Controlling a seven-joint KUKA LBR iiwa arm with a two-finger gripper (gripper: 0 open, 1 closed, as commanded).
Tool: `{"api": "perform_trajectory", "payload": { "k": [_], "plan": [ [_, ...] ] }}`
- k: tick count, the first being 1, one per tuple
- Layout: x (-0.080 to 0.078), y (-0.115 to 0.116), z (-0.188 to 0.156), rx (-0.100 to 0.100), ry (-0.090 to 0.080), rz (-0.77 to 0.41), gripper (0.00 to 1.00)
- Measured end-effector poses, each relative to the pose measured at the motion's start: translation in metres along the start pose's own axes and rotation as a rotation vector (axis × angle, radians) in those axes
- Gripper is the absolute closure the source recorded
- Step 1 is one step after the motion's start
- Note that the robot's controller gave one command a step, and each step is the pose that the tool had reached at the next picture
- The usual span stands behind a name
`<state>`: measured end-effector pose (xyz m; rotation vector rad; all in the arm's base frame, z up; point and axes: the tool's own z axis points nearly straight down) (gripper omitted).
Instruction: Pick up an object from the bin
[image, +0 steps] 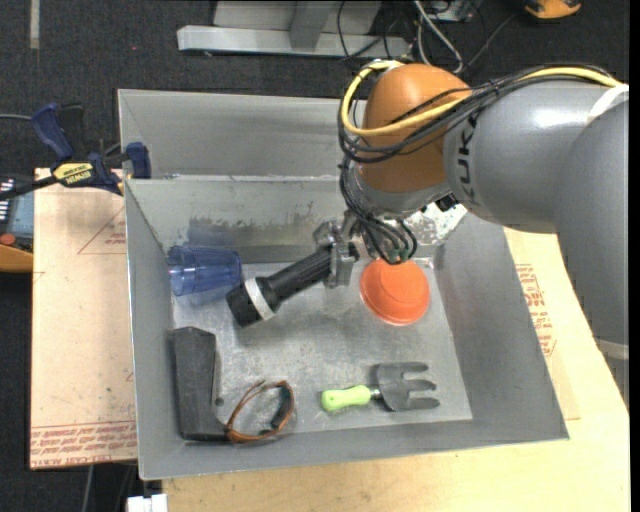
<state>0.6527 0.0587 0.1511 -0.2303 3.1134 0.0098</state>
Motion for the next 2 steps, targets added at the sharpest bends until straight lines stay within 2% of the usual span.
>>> {"api": "perform_trajectory", "payload": {
  "k": [2],
  "plan": [
    [-0.0008, 0.0002, -0.0130, 0.000, -0.003, 0.000, 1.00]
  ]
}}
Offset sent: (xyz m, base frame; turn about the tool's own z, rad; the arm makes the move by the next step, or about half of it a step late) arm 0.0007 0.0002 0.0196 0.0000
